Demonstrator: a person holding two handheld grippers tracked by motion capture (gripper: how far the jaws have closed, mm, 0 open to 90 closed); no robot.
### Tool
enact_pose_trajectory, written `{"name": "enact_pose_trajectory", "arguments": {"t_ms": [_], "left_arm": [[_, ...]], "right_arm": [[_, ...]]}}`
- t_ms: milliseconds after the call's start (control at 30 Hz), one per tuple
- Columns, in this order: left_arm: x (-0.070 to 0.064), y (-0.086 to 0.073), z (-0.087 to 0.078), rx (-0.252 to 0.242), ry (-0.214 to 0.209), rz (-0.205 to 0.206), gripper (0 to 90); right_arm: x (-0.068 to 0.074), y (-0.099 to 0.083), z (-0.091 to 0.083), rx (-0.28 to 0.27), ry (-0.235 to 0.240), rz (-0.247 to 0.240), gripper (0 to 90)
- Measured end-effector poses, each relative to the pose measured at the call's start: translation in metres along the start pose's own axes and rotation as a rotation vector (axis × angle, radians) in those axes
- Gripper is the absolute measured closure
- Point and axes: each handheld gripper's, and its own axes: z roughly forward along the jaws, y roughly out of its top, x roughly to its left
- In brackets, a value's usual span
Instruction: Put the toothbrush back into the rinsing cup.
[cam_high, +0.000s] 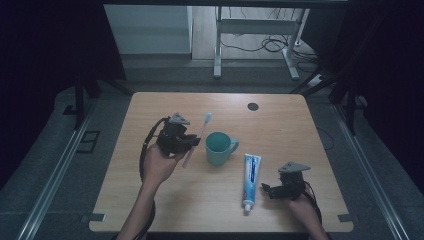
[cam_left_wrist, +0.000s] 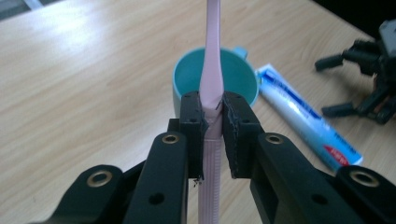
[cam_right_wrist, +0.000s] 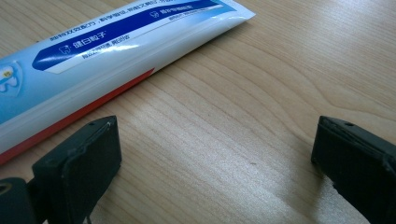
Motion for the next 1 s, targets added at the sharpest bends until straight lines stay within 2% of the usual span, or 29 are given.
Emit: {"name": "enact_pose_trajectory", "arguments": {"t_ms": [500, 600, 1000], "left_arm": [[-0.005, 0.02, 0.013, -0.122, -0.009, -0.009, 79.2], [-0.006, 0.025, 0.018, -0.161, -0.02, -0.017, 79.2], [-0.014, 0.041, 0.039, -0.215, -0.036, 0.007, 79.1]], "right_arm": [[0.0, 0.0, 0.0, 0.001, 0.0, -0.003, 1.2], [0.0, 0.0, 0.0, 0.001, 0.0, -0.002, 1.2], [0.0, 0.0, 0.0, 0.0, 0.0, -0.004, 1.2]]}}
